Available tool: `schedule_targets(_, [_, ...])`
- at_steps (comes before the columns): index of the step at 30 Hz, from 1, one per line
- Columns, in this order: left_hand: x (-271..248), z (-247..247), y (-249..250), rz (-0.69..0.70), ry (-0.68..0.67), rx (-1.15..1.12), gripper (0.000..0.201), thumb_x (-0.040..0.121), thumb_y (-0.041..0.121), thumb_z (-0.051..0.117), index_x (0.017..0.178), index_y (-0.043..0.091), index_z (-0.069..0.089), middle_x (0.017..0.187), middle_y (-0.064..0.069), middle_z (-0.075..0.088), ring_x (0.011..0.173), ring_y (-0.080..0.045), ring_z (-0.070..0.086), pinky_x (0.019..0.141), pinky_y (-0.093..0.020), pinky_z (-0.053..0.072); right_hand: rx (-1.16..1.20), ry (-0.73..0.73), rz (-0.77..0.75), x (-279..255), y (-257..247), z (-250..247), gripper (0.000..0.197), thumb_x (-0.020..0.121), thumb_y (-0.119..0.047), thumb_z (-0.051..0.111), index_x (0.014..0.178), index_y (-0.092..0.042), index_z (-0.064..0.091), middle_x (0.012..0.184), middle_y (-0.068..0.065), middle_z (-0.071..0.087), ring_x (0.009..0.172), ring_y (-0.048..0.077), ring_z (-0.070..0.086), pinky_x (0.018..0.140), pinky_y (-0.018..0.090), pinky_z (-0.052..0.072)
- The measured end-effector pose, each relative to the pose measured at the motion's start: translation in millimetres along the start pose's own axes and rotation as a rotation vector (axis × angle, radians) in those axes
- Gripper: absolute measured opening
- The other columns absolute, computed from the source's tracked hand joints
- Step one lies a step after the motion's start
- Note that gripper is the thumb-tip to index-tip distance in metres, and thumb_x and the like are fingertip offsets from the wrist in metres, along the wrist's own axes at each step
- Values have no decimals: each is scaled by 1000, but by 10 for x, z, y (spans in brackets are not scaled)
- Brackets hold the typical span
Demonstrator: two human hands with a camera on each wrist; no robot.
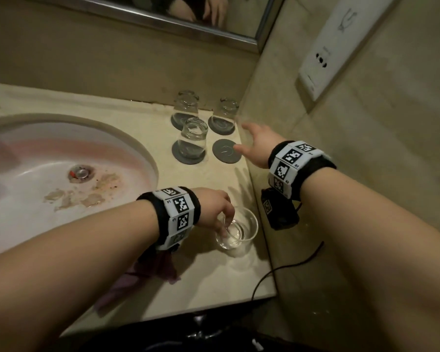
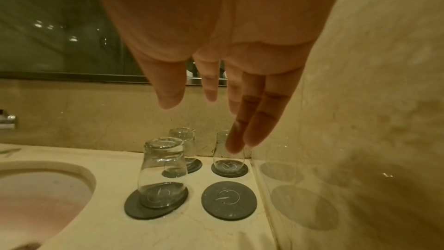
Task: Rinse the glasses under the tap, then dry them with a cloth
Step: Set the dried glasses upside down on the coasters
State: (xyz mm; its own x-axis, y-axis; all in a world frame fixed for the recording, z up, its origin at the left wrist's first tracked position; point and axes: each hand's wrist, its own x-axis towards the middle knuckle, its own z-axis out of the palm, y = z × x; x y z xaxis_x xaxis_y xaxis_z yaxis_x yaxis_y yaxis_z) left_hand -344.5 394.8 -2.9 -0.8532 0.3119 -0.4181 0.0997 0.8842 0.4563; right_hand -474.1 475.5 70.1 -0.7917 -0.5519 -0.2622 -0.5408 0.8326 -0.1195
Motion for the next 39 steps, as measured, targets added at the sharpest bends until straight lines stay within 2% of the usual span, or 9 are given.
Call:
schedule_targets(8, [-110,-267,-26,-158,268,-123,27,80,44,68,95,22,68,78,10,52,86,-13,52,73,-23,36,59,24,6,-25,-15,-84,55,96,-40,49,143,-18,34,133,10,54,116,26,55,93,33,43])
schedule_targets(12, [-314,-545,-208,-224,557,-470,17,77,37,73,76,22,66,78,4,61,81,-15,58,79,-26,47,223,-21,70,39,-88,-118,46,99,-39,39,136,-12,42,121,13,62,101,27,61,89,38,49])
schedule_targets(16, [-399,-704,-362,-135,792,-985,11,79,16,72,72,15,63,83,-7,65,72,-15,66,75,-23,57,750,-167,205,64,-143,-81,48,102,-42,31,123,-3,51,112,21,63,81,30,63,80,43,53])
schedule_targets(20, [-343,-764,-422,-26,840,-1201,14,83,6,65,72,12,59,77,-4,61,71,-14,62,77,-23,56,1340,-433,221,73,-80,-123,54,97,-57,26,118,-14,52,113,20,59,68,32,70,57,38,59])
schedule_targets(26, [-127,-748,-499,37,818,-1338,13,87,2,59,81,12,57,89,-7,60,79,-19,63,79,-29,56,1662,-446,272,191,-14,-253,45,86,-38,56,120,-8,54,118,25,57,90,38,65,69,43,59])
schedule_targets(29, [-81,-740,-599,-22,806,-1313,20,89,3,57,106,12,52,108,-5,57,77,-13,67,71,-28,58,1489,-266,286,339,-28,-355,46,77,-26,68,118,-8,57,106,13,61,89,28,64,76,39,58])
schedule_targets(31, [-88,-752,-688,-134,801,-1293,26,91,5,57,114,12,47,112,-8,56,79,-15,65,73,-35,57,1039,-66,316,465,-55,-366,69,75,-23,75,135,-12,44,121,9,56,92,26,64,84,42,56])
schedule_targets(34, [-113,-791,-813,-241,762,-1238,7,94,8,53,101,10,53,97,-7,61,73,-13,62,63,-25,56,348,79,246,565,-92,-225,72,78,-26,76,140,-21,39,139,10,37,113,31,54,98,37,45])
schedule_targets(39, [-113,-798,-984,-311,667,-1086,7,95,13,52,97,9,58,86,-3,64,74,-14,61,70,-26,54,217,61,169,760,36,79,69,78,-20,76,138,-25,41,138,13,37,120,32,49,96,34,41])
